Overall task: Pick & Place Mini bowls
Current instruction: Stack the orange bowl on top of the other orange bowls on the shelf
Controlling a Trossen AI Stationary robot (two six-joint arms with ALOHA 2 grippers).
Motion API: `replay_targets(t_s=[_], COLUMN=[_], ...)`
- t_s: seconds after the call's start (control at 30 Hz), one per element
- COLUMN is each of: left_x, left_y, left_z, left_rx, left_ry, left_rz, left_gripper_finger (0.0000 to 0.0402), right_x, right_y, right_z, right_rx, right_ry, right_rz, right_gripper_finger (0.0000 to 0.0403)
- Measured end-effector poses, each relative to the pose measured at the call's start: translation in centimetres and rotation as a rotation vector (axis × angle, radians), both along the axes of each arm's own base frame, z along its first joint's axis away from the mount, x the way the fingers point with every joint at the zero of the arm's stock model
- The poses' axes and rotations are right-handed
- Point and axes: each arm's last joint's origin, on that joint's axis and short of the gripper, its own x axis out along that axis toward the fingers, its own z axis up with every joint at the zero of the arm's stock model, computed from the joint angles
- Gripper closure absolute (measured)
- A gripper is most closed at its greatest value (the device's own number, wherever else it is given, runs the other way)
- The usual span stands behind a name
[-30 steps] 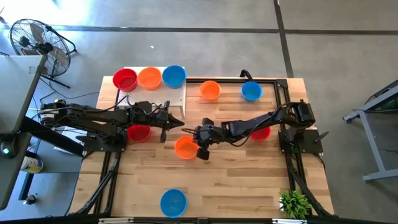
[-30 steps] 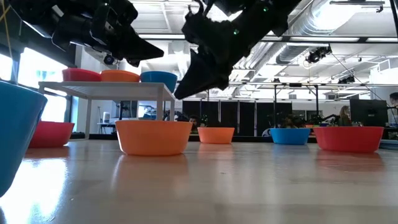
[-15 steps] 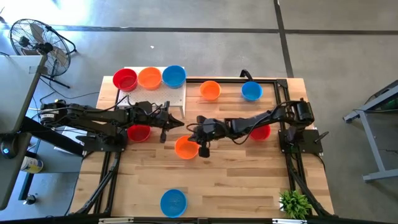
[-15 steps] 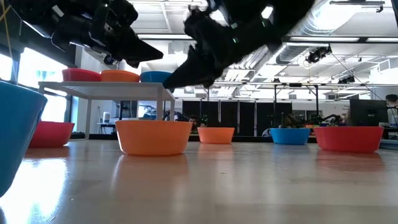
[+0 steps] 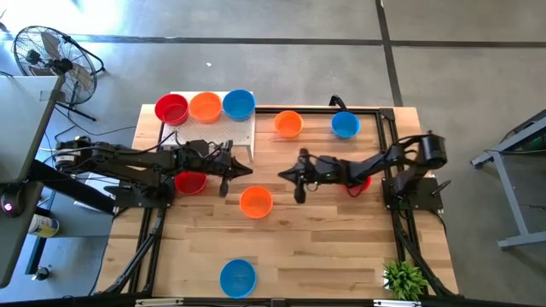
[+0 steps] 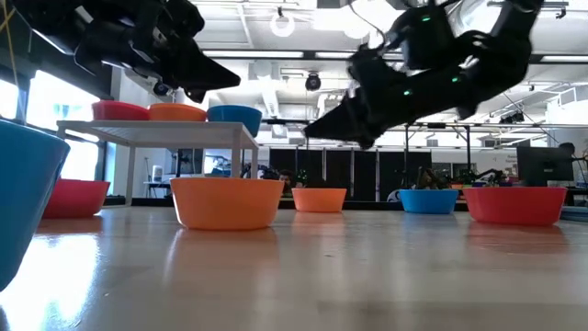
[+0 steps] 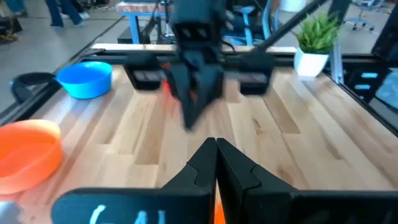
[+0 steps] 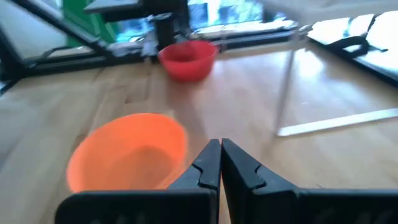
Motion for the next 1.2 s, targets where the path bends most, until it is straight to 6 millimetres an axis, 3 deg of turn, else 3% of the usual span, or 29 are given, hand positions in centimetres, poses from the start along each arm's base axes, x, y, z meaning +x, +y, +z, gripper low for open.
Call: replay_targets(t_s=[0.17, 0.3, 0.53, 0.7, 0.93, 1.2], left_x=[0.4, 1.0, 2.0, 3.4, 5.4, 7.8], left_y=[-1.0, -2.0, -4.3, -6.5, -9.5, -12.6], left_z=[0.7, 1.5, 1.9, 1.5, 0.6, -1.0], left_rx=[0.022, 0.033, -0.016, -0.006, -0.010, 0.026], left_ry=[0.067, 0.216, 0.422, 0.576, 0.756, 0.853], left_rz=[-0.004, 0.015, 0.010, 0.042, 0.062, 0.028], left_gripper_finger=[0.0401, 0.0401, 0.0401, 0.0375, 0.0298, 0.0250], right_x=[-3.2, -5.4, -7.9, -9.0, -9.4, -9.3], right_y=[-0.1, 0.0, 0.1, 0.2, 0.2, 0.2], right_z=[0.4, 0.2, -0.2, -0.9, -1.0, -1.0], right_rx=[-0.054, -0.058, -0.063, -0.070, -0.077, -0.089], right_ry=[-0.002, -0.020, -0.054, -0.059, -0.068, -0.068], right_rz=[-0.075, -0.089, -0.090, -0.082, -0.080, -0.070], right_gripper_finger=[0.0401, 0.0402, 0.0402, 0.0402, 0.0402, 0.0402])
